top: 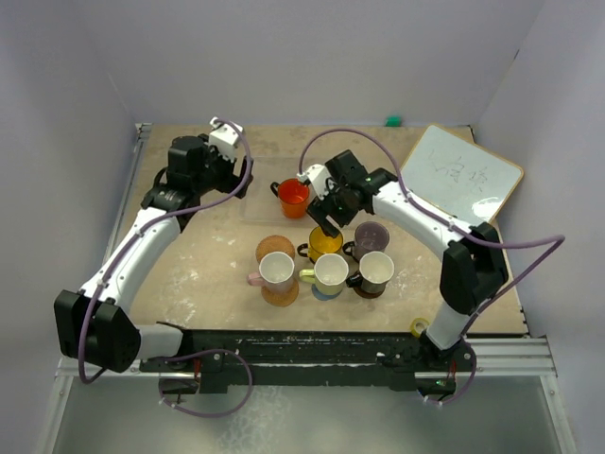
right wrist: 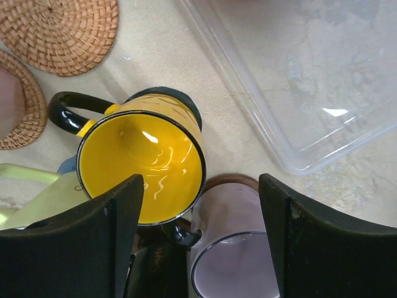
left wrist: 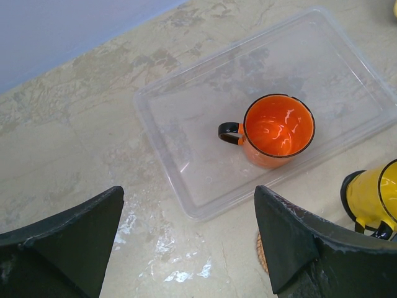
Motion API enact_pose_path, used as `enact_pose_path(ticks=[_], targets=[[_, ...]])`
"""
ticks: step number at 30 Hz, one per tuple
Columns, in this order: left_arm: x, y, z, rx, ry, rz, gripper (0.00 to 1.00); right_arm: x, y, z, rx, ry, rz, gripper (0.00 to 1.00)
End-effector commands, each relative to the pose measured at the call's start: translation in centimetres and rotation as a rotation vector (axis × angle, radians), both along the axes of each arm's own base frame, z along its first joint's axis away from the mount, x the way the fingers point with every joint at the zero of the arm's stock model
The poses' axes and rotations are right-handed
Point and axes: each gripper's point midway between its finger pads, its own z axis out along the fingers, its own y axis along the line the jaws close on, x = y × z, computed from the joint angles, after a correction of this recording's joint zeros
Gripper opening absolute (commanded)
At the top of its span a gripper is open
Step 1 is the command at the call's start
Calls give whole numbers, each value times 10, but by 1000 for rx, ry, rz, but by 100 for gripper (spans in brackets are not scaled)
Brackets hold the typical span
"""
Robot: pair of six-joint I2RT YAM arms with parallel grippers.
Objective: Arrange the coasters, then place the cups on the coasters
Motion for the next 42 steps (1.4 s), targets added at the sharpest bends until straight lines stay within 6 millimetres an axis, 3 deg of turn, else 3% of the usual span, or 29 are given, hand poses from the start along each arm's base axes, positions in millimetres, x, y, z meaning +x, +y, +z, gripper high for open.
enact_pose_path(ticks=[1, 9, 13, 23, 31, 42], targets=[[12, 3, 6, 29, -41, -4, 83, 8, 4, 50, 64, -119, 30, 77], [21, -5, 2, 50, -39, -56, 84, 5, -14, 87, 123, -235, 7, 79], [25, -9, 2, 52, -54, -80, 85, 5, -34, 97, 109, -293, -39, 82], [30, -10, 0, 53, -75, -80, 86, 2, -93, 102, 107, -385, -182, 100], [29, -1, -2, 66, -82, -35, 87, -10, -145, 97, 48, -421, -335, 100], [28, 15, 5, 182, -134, -20, 87, -14, -166, 95, 70, -435, -421, 100]])
